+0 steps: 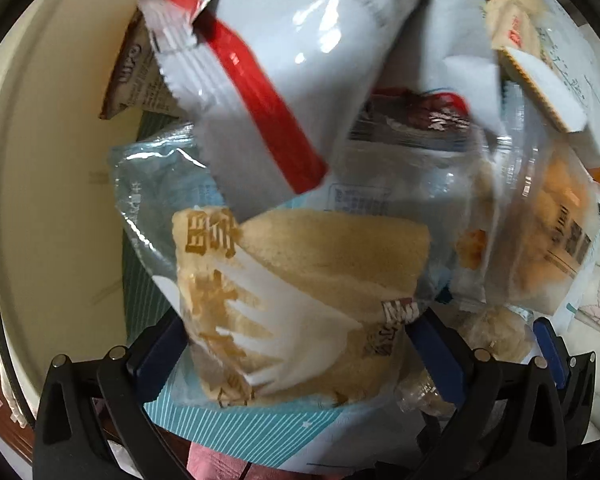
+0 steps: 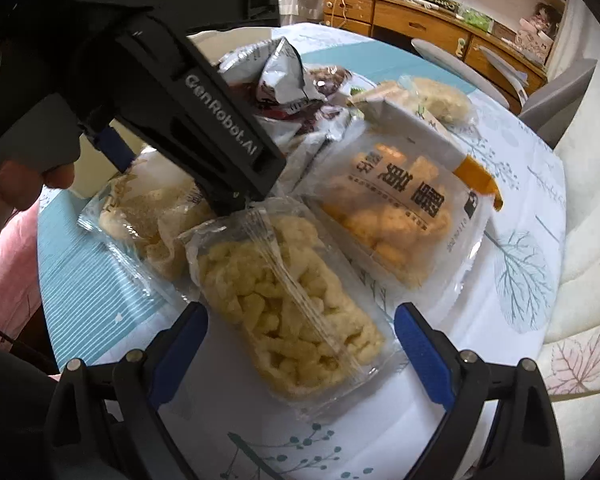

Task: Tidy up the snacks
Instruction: 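Grasp the bread bag with the left tool while the right tool grasps the puff bag, then carry both bags over the white tray and release them inside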

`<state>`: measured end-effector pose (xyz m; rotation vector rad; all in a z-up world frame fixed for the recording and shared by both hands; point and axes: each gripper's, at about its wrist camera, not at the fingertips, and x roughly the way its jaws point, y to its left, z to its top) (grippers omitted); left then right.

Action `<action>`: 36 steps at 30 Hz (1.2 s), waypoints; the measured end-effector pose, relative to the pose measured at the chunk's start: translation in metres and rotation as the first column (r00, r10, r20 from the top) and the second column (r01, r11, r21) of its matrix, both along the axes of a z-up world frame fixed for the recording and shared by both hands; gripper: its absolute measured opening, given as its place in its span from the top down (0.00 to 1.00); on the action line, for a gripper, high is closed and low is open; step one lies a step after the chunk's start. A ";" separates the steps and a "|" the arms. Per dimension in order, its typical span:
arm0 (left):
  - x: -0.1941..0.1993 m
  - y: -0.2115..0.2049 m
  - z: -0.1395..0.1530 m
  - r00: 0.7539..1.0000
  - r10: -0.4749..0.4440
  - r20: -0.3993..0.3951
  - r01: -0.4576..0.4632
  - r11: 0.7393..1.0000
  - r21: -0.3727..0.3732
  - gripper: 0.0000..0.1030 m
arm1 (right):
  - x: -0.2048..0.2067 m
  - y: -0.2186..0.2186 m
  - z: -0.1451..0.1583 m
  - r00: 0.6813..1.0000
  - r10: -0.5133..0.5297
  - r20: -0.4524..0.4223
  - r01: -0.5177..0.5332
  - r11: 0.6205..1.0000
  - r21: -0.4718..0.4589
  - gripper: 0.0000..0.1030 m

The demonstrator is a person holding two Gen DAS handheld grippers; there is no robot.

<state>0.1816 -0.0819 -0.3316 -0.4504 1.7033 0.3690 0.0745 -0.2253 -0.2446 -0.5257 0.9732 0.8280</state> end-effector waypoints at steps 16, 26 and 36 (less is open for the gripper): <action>-0.020 -0.009 0.010 1.000 -0.013 0.022 0.013 1.000 0.004 0.11 | -0.002 0.002 -0.001 0.998 -0.048 -0.035 0.047 0.998 -0.041 0.34; -0.022 -0.023 0.032 0.998 -0.052 -0.023 0.052 0.999 0.001 0.12 | 0.005 -0.015 0.015 0.973 -0.167 -0.162 0.169 0.986 0.004 0.35; -0.030 -0.014 0.108 0.986 -0.153 0.065 0.155 0.988 -0.020 0.12 | 0.005 -0.025 0.069 0.954 -0.237 -0.183 0.259 0.961 0.102 0.35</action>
